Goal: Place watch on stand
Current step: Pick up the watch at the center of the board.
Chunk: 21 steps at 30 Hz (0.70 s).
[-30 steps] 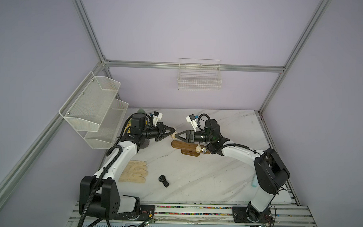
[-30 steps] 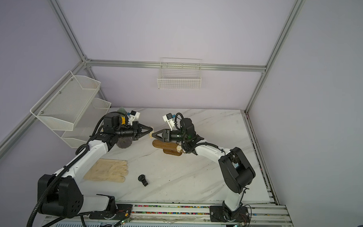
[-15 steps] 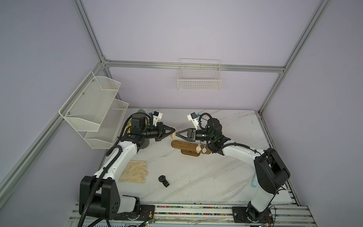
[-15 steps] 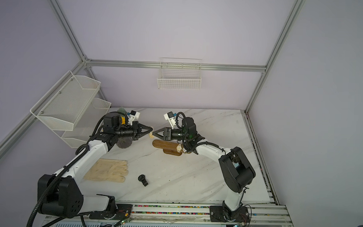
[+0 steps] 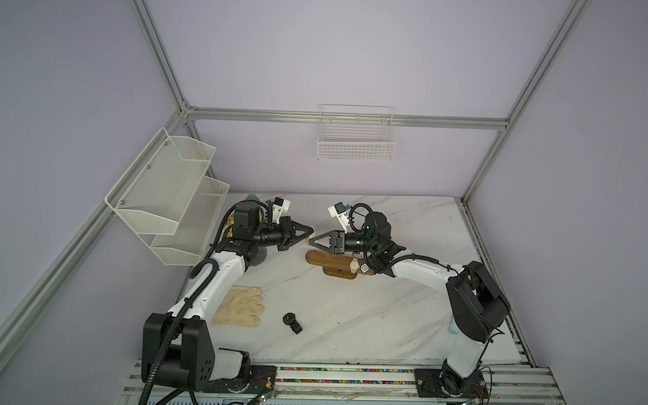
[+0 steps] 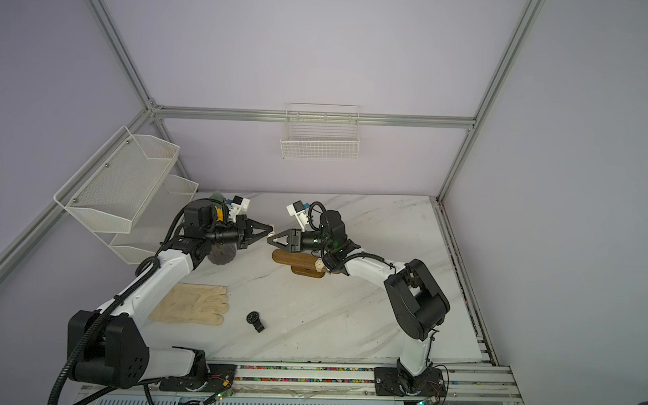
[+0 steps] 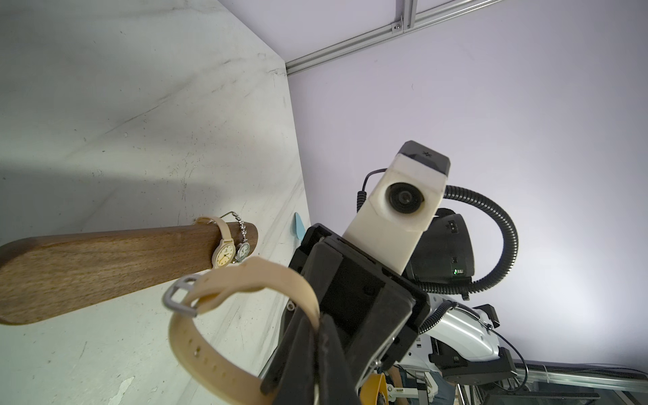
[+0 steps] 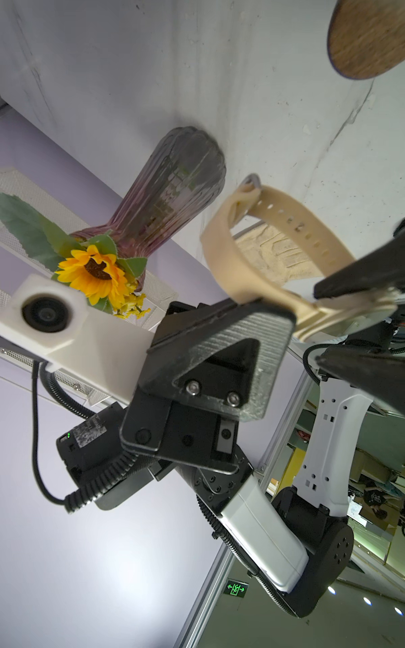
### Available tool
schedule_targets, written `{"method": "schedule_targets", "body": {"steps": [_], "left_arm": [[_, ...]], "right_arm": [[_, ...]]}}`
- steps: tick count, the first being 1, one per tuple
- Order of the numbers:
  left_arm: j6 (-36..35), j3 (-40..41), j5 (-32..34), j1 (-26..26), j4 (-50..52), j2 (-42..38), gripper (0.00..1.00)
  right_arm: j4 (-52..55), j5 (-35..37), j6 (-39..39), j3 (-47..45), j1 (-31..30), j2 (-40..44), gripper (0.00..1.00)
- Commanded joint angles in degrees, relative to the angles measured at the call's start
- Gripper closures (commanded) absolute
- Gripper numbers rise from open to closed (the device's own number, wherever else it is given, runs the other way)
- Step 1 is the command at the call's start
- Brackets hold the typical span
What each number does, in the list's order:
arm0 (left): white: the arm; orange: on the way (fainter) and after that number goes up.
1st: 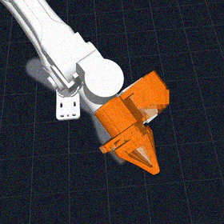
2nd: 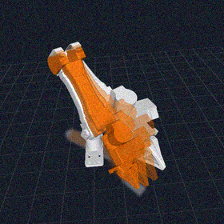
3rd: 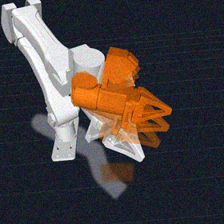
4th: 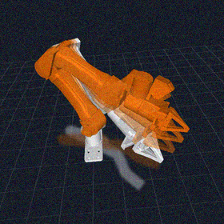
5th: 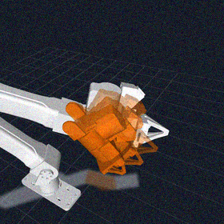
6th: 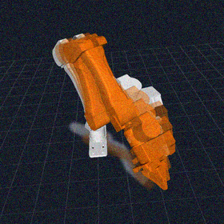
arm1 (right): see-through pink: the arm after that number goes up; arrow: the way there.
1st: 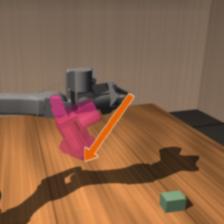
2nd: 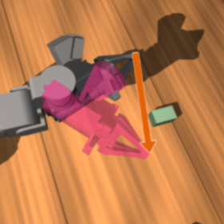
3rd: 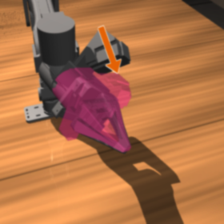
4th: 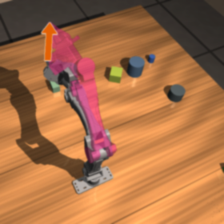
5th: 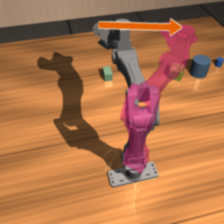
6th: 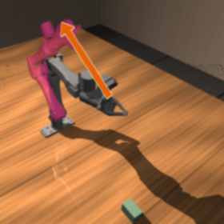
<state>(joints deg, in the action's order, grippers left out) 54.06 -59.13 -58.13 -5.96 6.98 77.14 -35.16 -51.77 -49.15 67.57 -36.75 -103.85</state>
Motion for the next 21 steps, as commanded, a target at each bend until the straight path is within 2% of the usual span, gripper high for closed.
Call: {"method": "schedule_targets", "body": {"steps": [1,6,8,10,14,17,19,21], "left_arm": [[0.5,0.9,-1.1,0.3,-2.4,-0.3,0.96],[0.8,1.0,-1.3,0.4,-2.5,-0.2,0.9],[0.9,1.0,-1.5,0.3,-2.8,-0.1,0.83],[1.1,1.0,-1.8,0.3,-3.1,-0.2,0.72],[1.5,1.0,-1.9,0.3,-3.6,-0.4,0.62],[1.6,1.1,-2.1,0.4,-3.8,-0.7,0.44],[1.2,1.8,-2.0,0.6,-4.1,-1.8,0.43],[1.3,3.0,-1.9,0.9,-5.6,-3.1,0.49]], "right_arm": [[-4.0,-1.1,-1.5,1.5,-0.3,-0.4,0.74],[-4.0,-1.4,-1.6,1.5,-0.2,-0.3,0.8],[-4.1,-1.6,-1.7,1.5,-0.2,-0.3,0.83],[-4.2,-1.8,-1.8,1.6,-0.2,-0.2,0.87],[-4.6,-2.0,-2.3,1.7,-0.2,-0.4,0.92],[-5.8,-2.4,-3.6,1.8,-0.2,-0.6,0.92],[-6.6,-2.5,-4.7,1.9,-0.3,-0.8,0.92],[-7.5,-2.6,-6.0,2.1,-0.2,-1.0,0.92]]}}
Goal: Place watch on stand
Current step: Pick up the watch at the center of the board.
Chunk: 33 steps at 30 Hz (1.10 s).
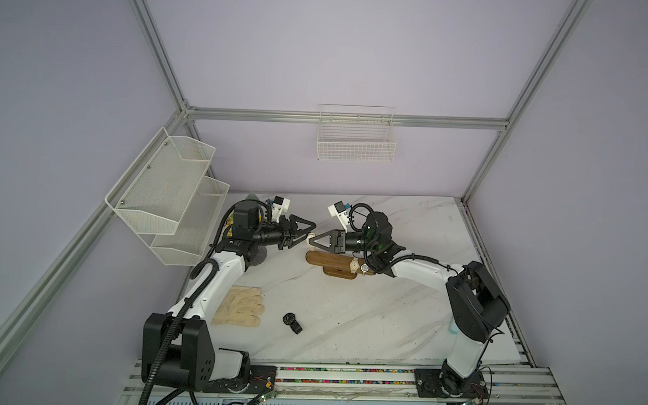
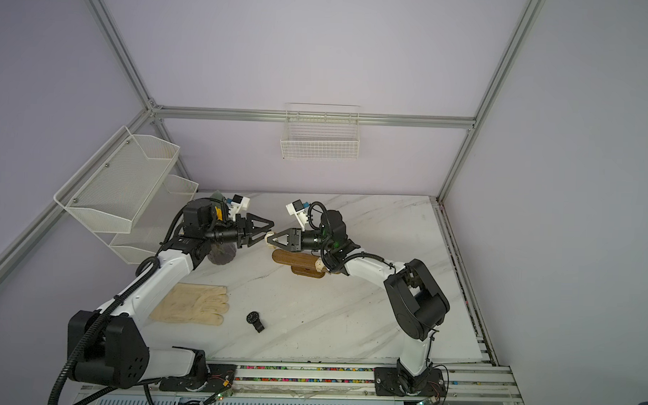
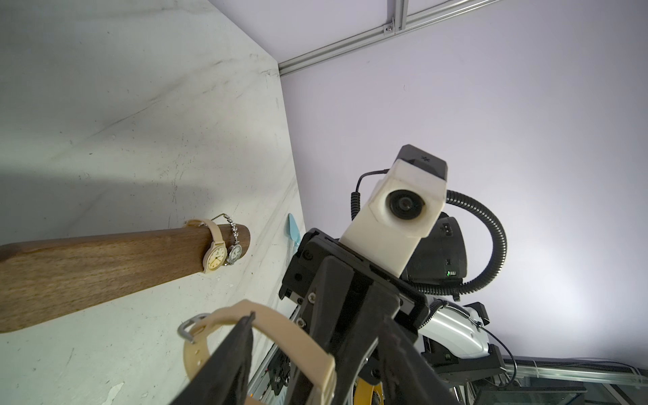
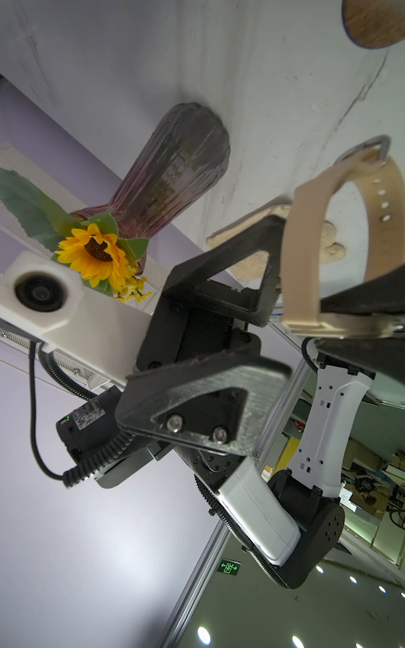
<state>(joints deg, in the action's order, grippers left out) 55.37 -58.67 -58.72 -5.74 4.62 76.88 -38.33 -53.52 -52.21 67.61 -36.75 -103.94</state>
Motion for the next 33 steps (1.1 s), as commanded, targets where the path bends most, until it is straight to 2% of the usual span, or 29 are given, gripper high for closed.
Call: {"method": "schedule_targets", "body": {"steps": [1,3,5,10,11,13,15,17,18,21,23,26,29,33], "left_arm": [[0.3,3.1,-1.6,0.7,-4.3,-3.4,0.53],[1.0,3.7,-2.3,0.7,-5.8,-3.8,0.62],[0.8,3.7,-2.7,0.7,-5.8,-3.7,0.67],[0.3,4.2,-3.3,0.7,-5.7,-2.9,0.7],[0.4,4.3,-3.4,0.7,-5.9,-2.9,0.67],[1.1,4.7,-3.2,0.9,-7.2,-3.8,0.48],[1.2,4.6,-2.6,1.2,-7.7,-5.1,0.36],[0.5,4.0,-2.2,1.6,-7.3,-6.0,0.33],[0.0,3.5,-2.2,1.9,-6.8,-6.4,0.33],[-1.0,3.0,-2.9,2.2,-5.3,-6.7,0.44],[-1.1,3.5,-3.0,2.2,-5.0,-6.7,0.56],[0.0,5.0,-3.0,2.3,-7.0,-6.5,0.62],[3.0,6.3,-3.7,2.3,-11.4,-5.8,0.61],[3.5,7.2,-4.1,2.3,-12.7,-5.8,0.61]], "right_arm": [[-4.7,-1.2,-3.5,2.4,-0.2,-1.1,0.92],[-5.3,-1.6,-4.5,2.9,-0.3,-1.4,0.92],[-6.0,-1.8,-5.4,3.1,-0.2,-1.5,0.92],[-6.2,-1.8,-6.0,3.5,-0.2,-1.5,0.92],[-6.1,-1.8,-5.9,3.5,-0.2,-1.6,0.92],[-5.9,-1.8,-5.9,3.5,-0.2,-1.9,0.92],[-5.4,-1.9,-5.8,3.5,-0.2,-2.2,0.92],[-5.0,-1.9,-5.5,3.5,-0.2,-2.3,0.92],[-4.7,-1.9,-5.4,3.5,-0.1,-2.3,0.92],[-4.7,-1.6,-5.5,3.1,0.5,-2.0,0.92],[-5.0,-1.6,-6.1,2.8,1.2,-2.0,0.92],[-5.4,-2.1,-6.6,2.9,1.6,-1.6,0.92],[-6.4,-2.3,-7.6,2.9,1.7,-1.5,0.92],[-8.3,-2.5,-9.3,3.1,1.7,-1.9,0.92]]}}
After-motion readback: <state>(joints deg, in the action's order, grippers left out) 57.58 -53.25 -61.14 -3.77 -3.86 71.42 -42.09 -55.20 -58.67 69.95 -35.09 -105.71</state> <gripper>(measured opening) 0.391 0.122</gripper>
